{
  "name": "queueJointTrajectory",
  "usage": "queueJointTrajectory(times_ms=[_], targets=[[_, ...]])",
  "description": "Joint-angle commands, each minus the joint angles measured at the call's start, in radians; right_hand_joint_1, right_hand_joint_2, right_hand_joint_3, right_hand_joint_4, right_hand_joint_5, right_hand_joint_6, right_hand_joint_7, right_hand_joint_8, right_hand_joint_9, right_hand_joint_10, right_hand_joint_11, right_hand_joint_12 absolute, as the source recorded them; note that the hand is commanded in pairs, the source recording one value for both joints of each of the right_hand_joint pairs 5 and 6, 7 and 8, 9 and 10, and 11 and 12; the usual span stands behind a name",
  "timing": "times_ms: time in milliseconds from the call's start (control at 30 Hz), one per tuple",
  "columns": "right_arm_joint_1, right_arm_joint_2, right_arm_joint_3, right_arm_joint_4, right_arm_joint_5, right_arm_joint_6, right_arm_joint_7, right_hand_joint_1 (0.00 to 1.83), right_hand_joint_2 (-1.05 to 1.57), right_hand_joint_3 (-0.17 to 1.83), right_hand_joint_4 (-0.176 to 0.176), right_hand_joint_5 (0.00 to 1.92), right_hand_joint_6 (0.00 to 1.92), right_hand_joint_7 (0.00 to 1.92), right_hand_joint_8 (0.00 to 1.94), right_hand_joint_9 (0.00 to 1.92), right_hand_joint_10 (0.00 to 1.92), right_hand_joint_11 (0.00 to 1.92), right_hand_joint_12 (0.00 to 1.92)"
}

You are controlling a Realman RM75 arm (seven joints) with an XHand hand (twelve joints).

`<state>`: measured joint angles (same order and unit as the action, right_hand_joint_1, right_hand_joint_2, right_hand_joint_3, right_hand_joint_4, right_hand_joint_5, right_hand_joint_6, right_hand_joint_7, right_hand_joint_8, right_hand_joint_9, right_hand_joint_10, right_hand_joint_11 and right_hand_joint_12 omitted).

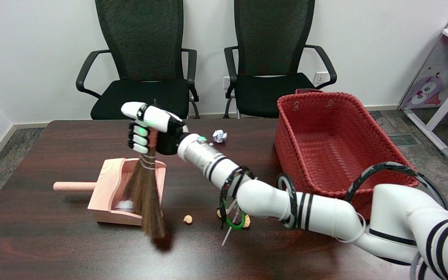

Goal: Sweep the paper ball into the dustpan.

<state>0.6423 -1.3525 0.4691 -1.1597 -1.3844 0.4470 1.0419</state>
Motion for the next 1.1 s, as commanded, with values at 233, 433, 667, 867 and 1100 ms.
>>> queueJointTrajectory(times_ms=[233, 433, 667, 867, 1100], targets=[[0.115, -0.084, 0.099, 0.069, 0.077, -0.218, 0.276, 0.97, 1.51, 0.89, 0.009, 1.92, 1.92, 1.92, 1.92, 1.92, 1.92, 1.92, 1.92], [0.106, -0.026, 0.099, -0.010, 0.026, -0.176, 0.274, 0.98, 1.49, 0.91, 0.006, 1.92, 1.92, 1.92, 1.92, 1.92, 1.92, 1.92, 1.92], [0.068, 0.093, 0.089, -0.101, -0.235, -0.011, 0.222, 0.95, 1.53, 1.00, 0.000, 1.92, 1.92, 1.92, 1.92, 1.92, 1.92, 1.92, 1.92], [0.044, 0.151, 0.094, -0.150, -0.268, 0.032, 0.222, 0.95, 1.57, 1.13, 0.011, 1.92, 1.92, 1.92, 1.92, 1.92, 1.92, 1.92, 1.92], [0.111, 0.195, 0.106, -0.103, -0.283, -0.055, 0.222, 1.00, 1.57, 0.97, 0.018, 1.92, 1.92, 1.92, 1.92, 1.92, 1.92, 1.92, 1.92]])
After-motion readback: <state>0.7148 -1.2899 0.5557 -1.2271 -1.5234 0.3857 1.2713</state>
